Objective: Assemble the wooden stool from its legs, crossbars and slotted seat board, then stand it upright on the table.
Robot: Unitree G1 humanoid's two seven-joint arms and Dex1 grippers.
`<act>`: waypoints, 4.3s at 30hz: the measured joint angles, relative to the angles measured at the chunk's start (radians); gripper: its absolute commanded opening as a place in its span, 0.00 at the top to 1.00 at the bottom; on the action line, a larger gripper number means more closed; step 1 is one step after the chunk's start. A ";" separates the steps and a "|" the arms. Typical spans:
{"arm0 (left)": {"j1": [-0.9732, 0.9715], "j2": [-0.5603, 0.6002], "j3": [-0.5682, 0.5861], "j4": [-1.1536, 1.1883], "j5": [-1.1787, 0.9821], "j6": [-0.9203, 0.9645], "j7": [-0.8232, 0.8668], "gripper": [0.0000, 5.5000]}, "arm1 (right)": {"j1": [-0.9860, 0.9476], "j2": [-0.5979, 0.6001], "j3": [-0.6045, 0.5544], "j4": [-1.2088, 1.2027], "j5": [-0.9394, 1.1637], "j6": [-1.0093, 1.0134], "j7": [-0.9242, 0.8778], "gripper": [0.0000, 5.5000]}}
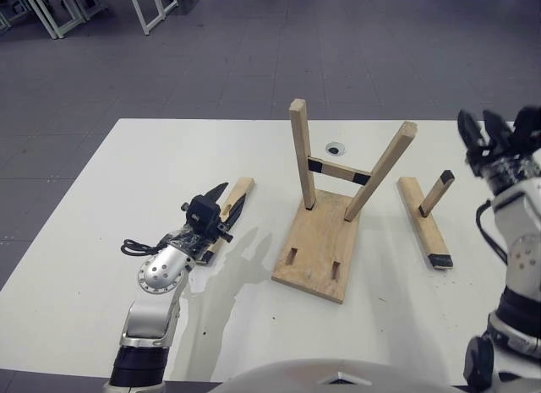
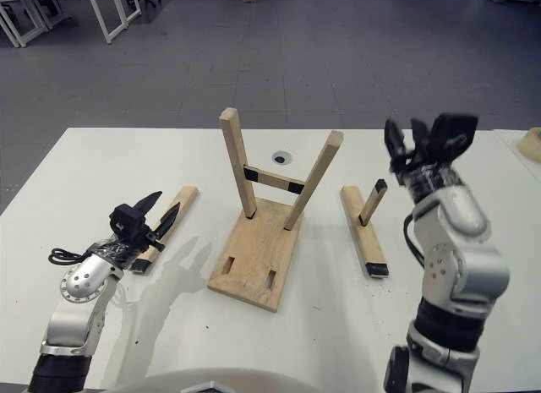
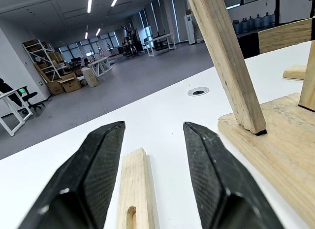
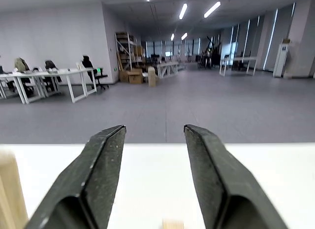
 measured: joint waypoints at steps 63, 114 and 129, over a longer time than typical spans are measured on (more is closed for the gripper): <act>-0.340 0.115 0.050 -0.385 -1.745 0.705 0.288 0.16 | -0.108 -0.268 0.213 -0.020 1.345 0.253 0.294 0.63; -0.097 0.268 0.089 -0.241 -0.776 0.512 -0.180 0.63 | -0.056 -0.481 0.981 0.086 -0.507 -0.417 0.655 0.35; -0.178 0.176 -0.112 -0.168 -0.690 0.511 -0.381 0.63 | -0.296 -0.536 0.988 0.623 -0.972 -1.414 0.541 0.35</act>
